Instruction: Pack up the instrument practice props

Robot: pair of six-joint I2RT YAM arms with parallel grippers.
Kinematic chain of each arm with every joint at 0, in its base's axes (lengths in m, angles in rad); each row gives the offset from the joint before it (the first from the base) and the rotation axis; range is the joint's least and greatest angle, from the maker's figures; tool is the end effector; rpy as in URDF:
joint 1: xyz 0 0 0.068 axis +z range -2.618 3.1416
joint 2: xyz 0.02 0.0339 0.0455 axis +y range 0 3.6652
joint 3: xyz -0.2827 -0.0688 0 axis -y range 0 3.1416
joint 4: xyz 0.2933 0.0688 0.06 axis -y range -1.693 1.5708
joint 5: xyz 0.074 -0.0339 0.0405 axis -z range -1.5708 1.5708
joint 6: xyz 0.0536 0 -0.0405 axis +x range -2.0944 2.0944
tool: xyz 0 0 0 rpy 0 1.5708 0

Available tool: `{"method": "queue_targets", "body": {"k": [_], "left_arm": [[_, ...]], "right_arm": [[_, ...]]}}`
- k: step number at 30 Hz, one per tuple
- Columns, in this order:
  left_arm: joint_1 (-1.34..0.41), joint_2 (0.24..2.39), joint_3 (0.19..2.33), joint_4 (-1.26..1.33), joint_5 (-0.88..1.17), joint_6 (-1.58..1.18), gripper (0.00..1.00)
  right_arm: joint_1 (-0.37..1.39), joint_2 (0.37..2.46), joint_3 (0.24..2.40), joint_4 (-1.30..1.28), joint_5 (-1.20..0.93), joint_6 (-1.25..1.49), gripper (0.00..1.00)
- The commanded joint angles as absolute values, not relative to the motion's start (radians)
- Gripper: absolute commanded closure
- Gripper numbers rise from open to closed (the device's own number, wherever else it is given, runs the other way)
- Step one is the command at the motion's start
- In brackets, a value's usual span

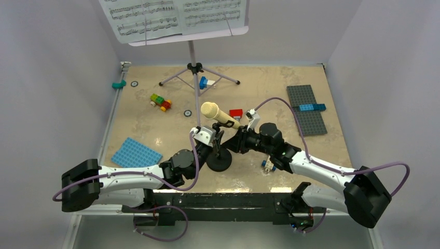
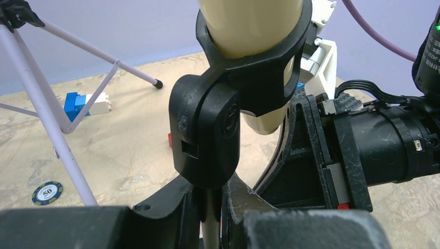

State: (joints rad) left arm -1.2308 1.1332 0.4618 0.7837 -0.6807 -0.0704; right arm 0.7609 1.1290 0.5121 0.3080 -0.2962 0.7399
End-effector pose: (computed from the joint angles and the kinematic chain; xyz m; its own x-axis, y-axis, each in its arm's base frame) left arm 0.1259 -0.2547 0.2470 0.0004 -0.1651 -0.9863 0.5254 0.8392 -0.1403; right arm 0.2010 0.2130 0.2102 -0.7431 0.1829 -0.6438 -0.4874 0.5113 0.7078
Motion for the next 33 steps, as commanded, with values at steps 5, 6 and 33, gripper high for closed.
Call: {"method": "queue_targets", "body": {"k": [5, 6, 33], "left_arm": [[-1.243, 1.143, 0.466, 0.79, -0.621, -0.132, 1.0], [-1.243, 1.139, 0.464, 0.789, -0.621, -0.131, 1.0], [-1.244, 1.088, 0.483, 0.683, -0.615, -0.166, 1.0]], "right_arm": [[0.795, 1.115, 0.472, 0.271, -0.371, 0.763, 0.62], [0.795, 1.11, 0.462, 0.291, -0.39, 0.786, 0.55], [0.649, 1.204, 0.34, 0.811, -0.592, 1.12, 0.63]]}}
